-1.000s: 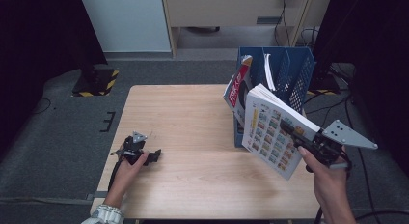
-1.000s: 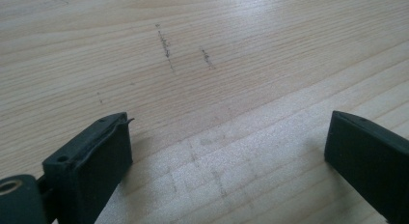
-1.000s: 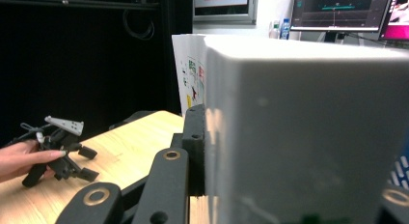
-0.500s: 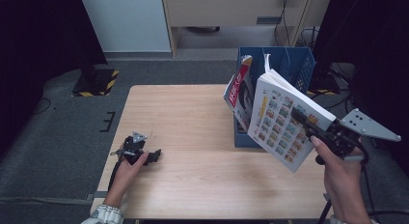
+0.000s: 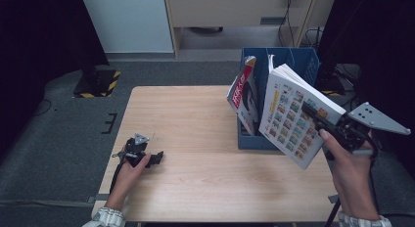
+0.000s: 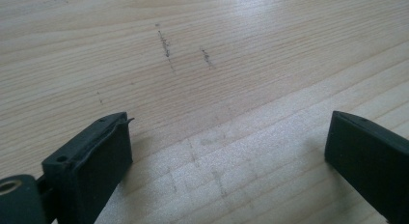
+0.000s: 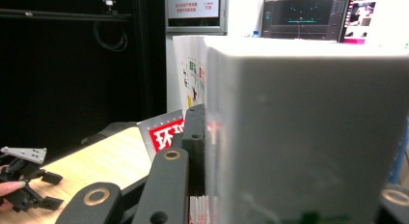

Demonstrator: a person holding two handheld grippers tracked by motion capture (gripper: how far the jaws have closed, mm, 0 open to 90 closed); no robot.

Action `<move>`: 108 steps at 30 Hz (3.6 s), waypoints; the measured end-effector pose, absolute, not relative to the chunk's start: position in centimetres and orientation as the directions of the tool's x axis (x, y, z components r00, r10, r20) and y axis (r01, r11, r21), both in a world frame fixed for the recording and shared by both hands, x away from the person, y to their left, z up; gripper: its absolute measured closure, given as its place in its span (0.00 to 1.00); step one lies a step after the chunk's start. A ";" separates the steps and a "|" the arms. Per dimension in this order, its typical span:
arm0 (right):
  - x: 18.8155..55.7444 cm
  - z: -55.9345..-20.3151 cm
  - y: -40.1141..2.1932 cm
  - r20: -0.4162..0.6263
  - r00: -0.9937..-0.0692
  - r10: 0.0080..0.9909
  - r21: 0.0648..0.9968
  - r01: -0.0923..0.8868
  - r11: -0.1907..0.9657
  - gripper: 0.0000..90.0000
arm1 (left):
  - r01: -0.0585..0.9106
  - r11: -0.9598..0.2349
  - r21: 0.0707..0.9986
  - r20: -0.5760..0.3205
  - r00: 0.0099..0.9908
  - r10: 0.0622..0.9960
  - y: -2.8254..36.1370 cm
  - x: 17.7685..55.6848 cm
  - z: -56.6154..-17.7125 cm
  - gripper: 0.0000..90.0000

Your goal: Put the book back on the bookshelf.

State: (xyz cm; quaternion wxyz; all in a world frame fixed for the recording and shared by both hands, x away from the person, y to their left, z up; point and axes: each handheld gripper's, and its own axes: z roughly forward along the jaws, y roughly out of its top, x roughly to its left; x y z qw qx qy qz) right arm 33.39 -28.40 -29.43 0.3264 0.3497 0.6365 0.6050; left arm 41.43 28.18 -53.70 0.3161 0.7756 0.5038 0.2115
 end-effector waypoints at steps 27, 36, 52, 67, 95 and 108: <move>33.4 -29.6 -31.2 -0.007 -0.458 0.889 0.997 0.065 0.042 0.82 | 0.649 -0.291 0.703 0.008 0.402 0.915 28.2 41.4 -53.7 0.02; 33.5 -29.3 -32.1 -0.021 -0.420 0.907 0.997 0.057 0.049 0.82 | 0.649 -0.291 0.703 0.008 0.402 0.915 28.2 41.4 -53.7 0.02; 35.0 -28.5 -32.3 -0.020 -0.372 0.928 0.997 0.060 0.045 0.82 | 0.649 -0.291 0.703 0.008 0.402 0.916 28.2 41.4 -53.7 0.02; 38.6 -28.8 -32.4 -0.009 -0.299 0.954 0.992 0.114 0.045 0.82 | 0.649 -0.291 0.703 0.008 0.402 0.916 28.2 41.5 -53.7 0.02; 43.7 -30.5 -32.2 0.019 -0.171 0.985 0.985 0.173 0.011 0.82 | 0.650 -0.294 0.701 0.008 0.405 0.914 28.1 41.5 -53.7 0.01; 45.0 -31.1 -32.2 0.032 -0.158 0.987 0.982 0.188 -0.002 0.82 | 0.651 -0.294 0.699 0.008 0.405 0.914 28.1 41.6 -53.7 0.00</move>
